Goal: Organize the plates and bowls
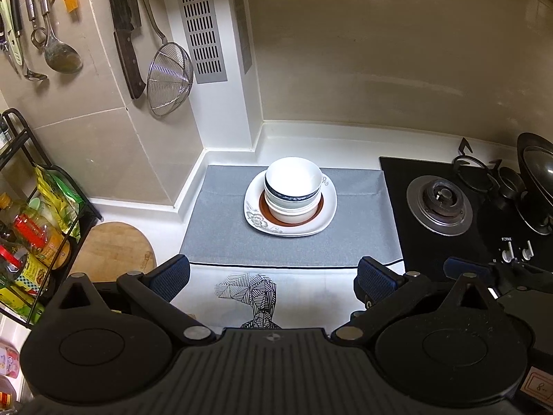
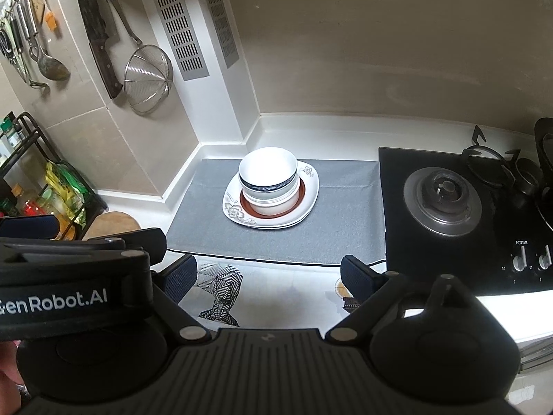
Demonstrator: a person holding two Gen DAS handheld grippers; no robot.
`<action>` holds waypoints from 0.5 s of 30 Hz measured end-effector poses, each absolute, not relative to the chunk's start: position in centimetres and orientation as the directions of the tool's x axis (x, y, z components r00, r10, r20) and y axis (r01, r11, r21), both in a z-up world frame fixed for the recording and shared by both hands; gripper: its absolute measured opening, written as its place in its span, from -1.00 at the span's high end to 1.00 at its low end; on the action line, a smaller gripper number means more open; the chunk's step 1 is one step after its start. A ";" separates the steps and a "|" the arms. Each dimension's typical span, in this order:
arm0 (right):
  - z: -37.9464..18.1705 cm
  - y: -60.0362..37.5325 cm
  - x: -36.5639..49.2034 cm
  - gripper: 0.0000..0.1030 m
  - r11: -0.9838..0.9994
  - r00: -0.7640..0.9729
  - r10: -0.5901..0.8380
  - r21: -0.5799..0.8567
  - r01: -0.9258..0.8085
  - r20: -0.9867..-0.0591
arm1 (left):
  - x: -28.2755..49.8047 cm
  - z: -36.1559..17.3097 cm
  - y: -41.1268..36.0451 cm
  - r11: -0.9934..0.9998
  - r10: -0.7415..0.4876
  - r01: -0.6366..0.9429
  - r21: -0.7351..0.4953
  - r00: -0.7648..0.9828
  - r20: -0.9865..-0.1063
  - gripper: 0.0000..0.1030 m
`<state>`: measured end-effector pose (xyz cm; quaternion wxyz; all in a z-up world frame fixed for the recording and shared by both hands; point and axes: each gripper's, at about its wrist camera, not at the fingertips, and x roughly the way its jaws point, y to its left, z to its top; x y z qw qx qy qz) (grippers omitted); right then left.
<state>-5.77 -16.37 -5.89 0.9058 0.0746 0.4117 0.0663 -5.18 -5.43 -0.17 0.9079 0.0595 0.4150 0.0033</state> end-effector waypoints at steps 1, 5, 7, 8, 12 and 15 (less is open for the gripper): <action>-5.9 -16.4 -5.9 -0.81 0.980 0.653 0.183 0.190 -0.060 -0.735 | -5.2 -0.1 -5.4 0.993 0.056 0.043 0.111 0.656 -0.753 -0.99; -5.7 -16.5 -6.3 -0.80 0.979 0.657 0.187 0.192 -0.065 -0.731 | -5.6 0.1 -5.5 0.993 0.057 0.041 0.111 0.660 -0.749 -1.00; -5.7 -16.6 -6.3 -0.81 0.978 0.655 0.192 0.197 -0.068 -0.731 | -5.6 0.1 -5.5 0.992 0.059 0.042 0.115 0.658 -0.751 -1.00; -5.7 -16.6 -6.4 -0.81 0.978 0.653 0.194 0.199 -0.068 -0.732 | -5.7 0.1 -5.5 0.992 0.060 0.042 0.116 0.656 -0.752 -1.00; -5.7 -16.6 -6.6 -0.81 0.977 0.653 0.195 0.199 -0.069 -0.732 | -5.8 0.1 -5.4 0.993 0.055 0.043 0.109 0.656 -0.753 -1.00; -5.8 -16.7 -6.7 -0.81 0.977 0.647 0.198 0.198 -0.073 -0.736 | -5.9 0.0 -5.6 0.993 0.058 0.039 0.109 0.651 -0.757 -1.00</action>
